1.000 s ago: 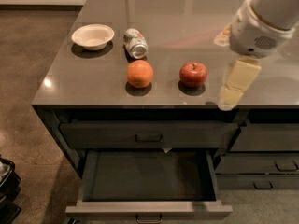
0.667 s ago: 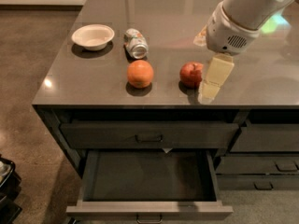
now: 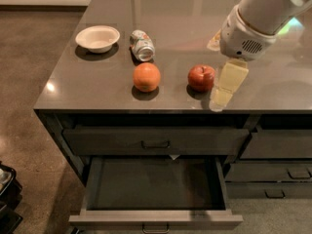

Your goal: Place orange into middle drawer

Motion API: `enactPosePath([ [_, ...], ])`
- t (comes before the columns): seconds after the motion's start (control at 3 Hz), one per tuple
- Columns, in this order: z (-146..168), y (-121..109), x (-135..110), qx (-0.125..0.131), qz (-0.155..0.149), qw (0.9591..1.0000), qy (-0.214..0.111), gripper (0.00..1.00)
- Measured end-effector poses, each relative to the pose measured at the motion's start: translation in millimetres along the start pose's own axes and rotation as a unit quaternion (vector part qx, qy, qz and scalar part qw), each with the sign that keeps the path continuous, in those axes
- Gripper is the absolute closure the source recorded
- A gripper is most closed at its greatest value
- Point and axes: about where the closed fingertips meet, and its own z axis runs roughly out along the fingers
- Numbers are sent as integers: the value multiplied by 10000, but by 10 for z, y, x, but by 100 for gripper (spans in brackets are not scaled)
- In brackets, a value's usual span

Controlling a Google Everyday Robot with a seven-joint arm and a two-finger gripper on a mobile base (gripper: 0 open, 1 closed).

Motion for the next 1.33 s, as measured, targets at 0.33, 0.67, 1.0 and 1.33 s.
enactPosePath([
  [0.33, 105, -143, -65, 30, 48, 9996, -265, 0],
  [0.67, 272, -334, -196, -1, 34, 9983, -579, 0],
  [1.0, 461, -504, -331, -60, 69, 9959, -897, 0],
  [1.33, 630, -637, -468, -109, 90, 9937, -1109, 0],
])
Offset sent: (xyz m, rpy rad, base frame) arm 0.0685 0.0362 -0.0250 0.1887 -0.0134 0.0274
